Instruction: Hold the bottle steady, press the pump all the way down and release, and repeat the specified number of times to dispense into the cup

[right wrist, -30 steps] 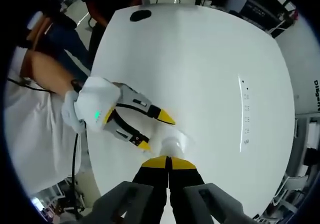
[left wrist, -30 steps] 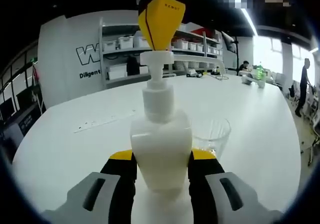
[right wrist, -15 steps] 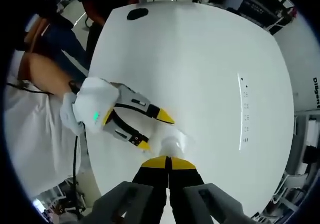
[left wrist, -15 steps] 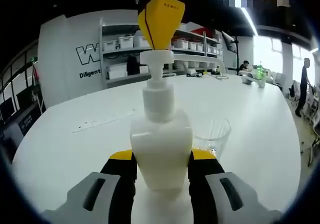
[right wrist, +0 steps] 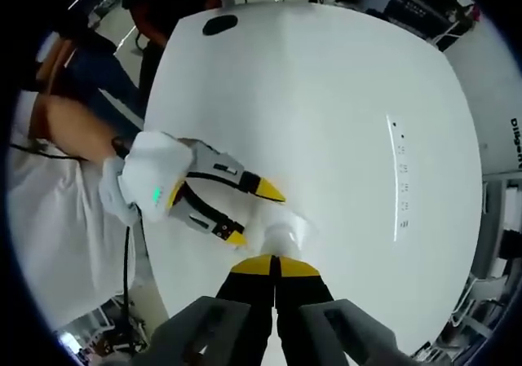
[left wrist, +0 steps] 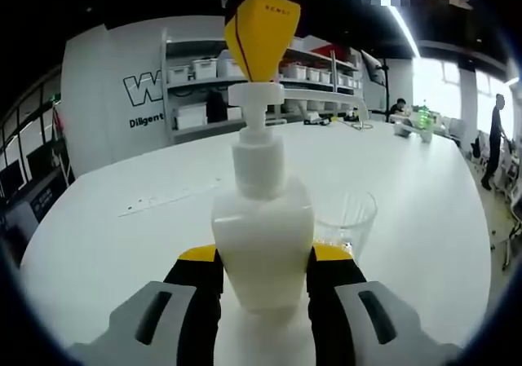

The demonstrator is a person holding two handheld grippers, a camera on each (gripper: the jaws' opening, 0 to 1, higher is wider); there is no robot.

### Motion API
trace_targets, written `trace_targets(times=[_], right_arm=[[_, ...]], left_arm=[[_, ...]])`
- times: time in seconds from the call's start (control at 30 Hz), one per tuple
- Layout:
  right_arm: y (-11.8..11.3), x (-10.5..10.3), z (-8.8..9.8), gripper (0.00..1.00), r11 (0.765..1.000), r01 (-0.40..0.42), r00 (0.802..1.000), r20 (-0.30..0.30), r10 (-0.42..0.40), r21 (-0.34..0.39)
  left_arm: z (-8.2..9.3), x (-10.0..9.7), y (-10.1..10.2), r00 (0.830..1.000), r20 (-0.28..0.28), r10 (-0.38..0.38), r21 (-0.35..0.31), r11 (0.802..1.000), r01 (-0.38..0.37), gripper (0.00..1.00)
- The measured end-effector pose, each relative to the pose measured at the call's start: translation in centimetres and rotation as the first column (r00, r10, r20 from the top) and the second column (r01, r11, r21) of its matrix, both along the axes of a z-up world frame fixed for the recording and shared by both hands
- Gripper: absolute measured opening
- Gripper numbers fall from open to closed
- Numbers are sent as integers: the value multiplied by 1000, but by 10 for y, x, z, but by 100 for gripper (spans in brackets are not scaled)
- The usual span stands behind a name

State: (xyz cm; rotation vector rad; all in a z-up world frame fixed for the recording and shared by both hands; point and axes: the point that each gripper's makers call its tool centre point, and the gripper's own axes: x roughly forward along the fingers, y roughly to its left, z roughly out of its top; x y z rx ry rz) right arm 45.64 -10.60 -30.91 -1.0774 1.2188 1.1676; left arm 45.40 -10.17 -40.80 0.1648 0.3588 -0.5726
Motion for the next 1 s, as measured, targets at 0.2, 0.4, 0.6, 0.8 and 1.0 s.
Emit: trace_targets(times=[0.2,0.4,0.6,0.8,1.0], right_arm=[[1,-1,-1,0,1000,3,1000,6,-3,-10],[1,-1,-2,0,1000,26,1000,-8,-26,-2],[1,-3,-4,0,1000,19,1000,-13,-20,-9],[1,-4,-3,0,999,34,999,-13,-34,-9],[1,-3,-7,0,999,46,999,-7,-46,-20]], left_arm=[[0,0,0,1000,0,-1,1,1000,1,39],[-1,0,0,1000,0,-1,2,1000,1,39],[-1,0,0,1000,-2,0,4,1000,0,39],[-2,0,1,1000,-3,1,3,1000,-1,39],[-2,0,1,1000,-4,2,2,1000,-2,39]])
